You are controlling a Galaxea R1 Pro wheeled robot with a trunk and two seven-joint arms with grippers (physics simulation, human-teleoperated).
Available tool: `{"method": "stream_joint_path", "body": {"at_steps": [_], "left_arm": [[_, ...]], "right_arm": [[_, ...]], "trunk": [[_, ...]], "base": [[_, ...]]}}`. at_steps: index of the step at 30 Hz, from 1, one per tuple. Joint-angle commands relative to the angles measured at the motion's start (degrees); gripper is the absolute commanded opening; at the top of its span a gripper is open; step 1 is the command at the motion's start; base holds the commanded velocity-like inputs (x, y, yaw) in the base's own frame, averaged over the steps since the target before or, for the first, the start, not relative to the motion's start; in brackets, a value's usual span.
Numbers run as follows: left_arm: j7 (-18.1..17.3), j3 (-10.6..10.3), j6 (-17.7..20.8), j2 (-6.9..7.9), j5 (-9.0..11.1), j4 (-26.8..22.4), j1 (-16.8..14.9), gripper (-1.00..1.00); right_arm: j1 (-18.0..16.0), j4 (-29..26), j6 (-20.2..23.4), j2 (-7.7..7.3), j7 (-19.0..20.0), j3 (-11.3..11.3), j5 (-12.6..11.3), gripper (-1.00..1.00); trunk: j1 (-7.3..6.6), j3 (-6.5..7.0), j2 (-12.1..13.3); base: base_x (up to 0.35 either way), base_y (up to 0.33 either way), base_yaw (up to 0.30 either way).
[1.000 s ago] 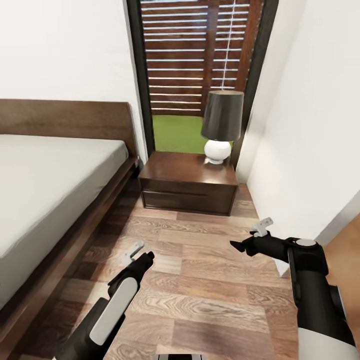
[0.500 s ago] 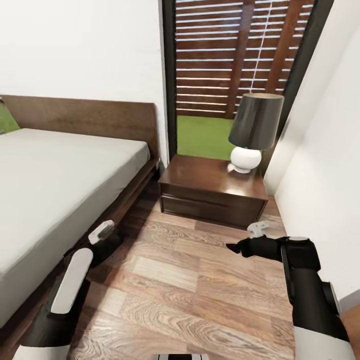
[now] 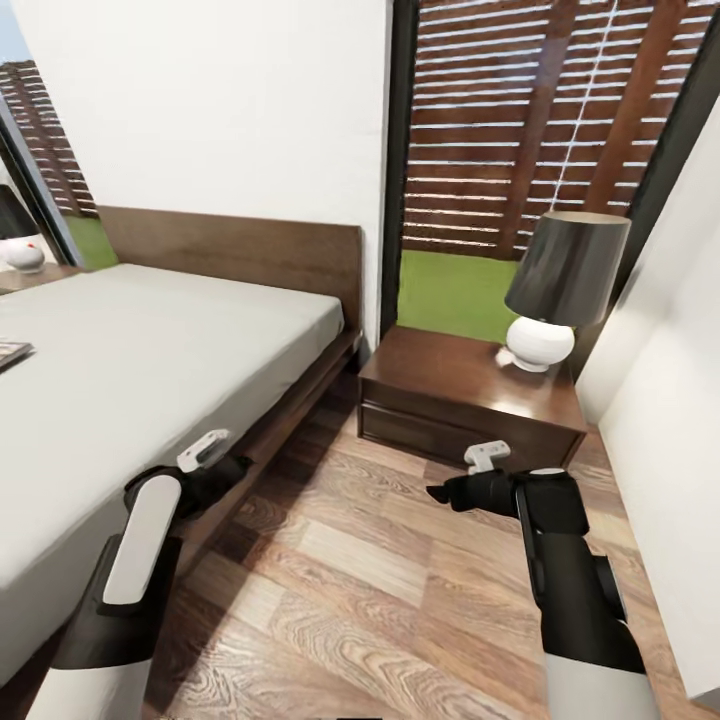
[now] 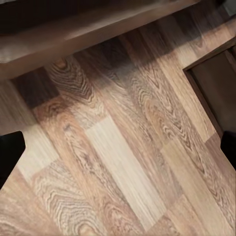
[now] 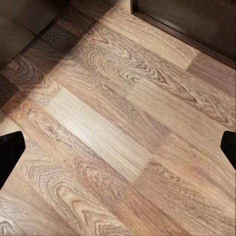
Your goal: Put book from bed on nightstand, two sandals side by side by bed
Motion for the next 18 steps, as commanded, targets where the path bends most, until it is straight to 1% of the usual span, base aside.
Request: {"method": "stream_joint_path", "body": {"at_steps": [1,9,18], "left_arm": [[0.5,-0.2,0.7,-0.02,0.5,-0.1,-0.1,1.00],[0.7,-1.6,2.1,0.09,0.4,-0.1,-0.2,1.00],[0.7,-2.0,2.3,0.36,0.3,0.1,0.0,1.00]], "right_arm": [[0.0,-0.1,0.2,0.18,0.4,0.1,0.5,1.00],[0.3,-0.2,0.2,0.58,-0.1,0.9,0.5,1.00],[0.5,-0.2,0.2,0.61,0.0,1.0,0.5,1.00]], "trunk": [[-0.03,0.17,0.0],[-0.24,1.95,0.1],[-0.47,3.94,0.2]], "base": [[0.001,0.000,0.280],[0.001,0.000,0.280],[0.000,0.000,0.273]]}}
